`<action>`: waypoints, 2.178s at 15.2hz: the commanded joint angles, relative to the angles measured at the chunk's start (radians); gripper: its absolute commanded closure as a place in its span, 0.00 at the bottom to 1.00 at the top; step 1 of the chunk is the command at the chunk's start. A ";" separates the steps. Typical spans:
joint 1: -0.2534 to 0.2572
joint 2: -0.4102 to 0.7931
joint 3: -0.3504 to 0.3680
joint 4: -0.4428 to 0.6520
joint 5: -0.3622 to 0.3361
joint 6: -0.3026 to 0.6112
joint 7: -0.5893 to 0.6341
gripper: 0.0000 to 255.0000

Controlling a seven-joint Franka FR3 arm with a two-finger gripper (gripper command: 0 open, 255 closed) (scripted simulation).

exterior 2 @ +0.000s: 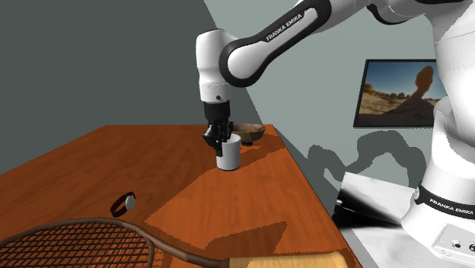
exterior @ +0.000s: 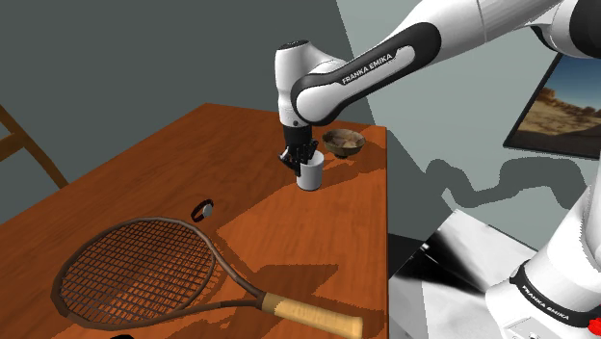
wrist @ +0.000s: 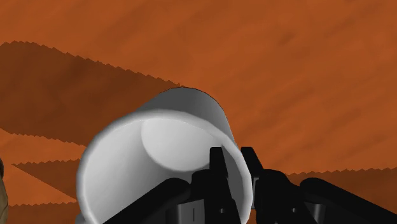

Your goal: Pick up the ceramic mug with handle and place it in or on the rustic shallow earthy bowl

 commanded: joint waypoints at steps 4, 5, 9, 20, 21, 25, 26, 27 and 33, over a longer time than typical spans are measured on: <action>-0.001 -0.006 0.001 0.005 0.003 -0.011 -0.002 1.00; -0.001 -0.013 0.002 0.010 0.005 -0.022 -0.004 1.00; -0.003 -0.035 0.005 0.035 0.015 -0.068 -0.012 1.00; -0.005 -0.082 0.012 0.122 0.035 -0.199 -0.031 1.00; -0.005 -0.085 0.012 0.131 0.036 -0.211 -0.032 1.00; -0.005 -0.095 0.014 0.171 0.041 -0.261 -0.038 1.00; -0.005 -0.097 0.014 0.182 0.042 -0.274 -0.039 1.00; -0.004 -0.099 0.014 0.193 0.043 -0.286 -0.040 1.00; -0.002 -0.105 0.016 0.265 0.047 -0.364 -0.047 1.00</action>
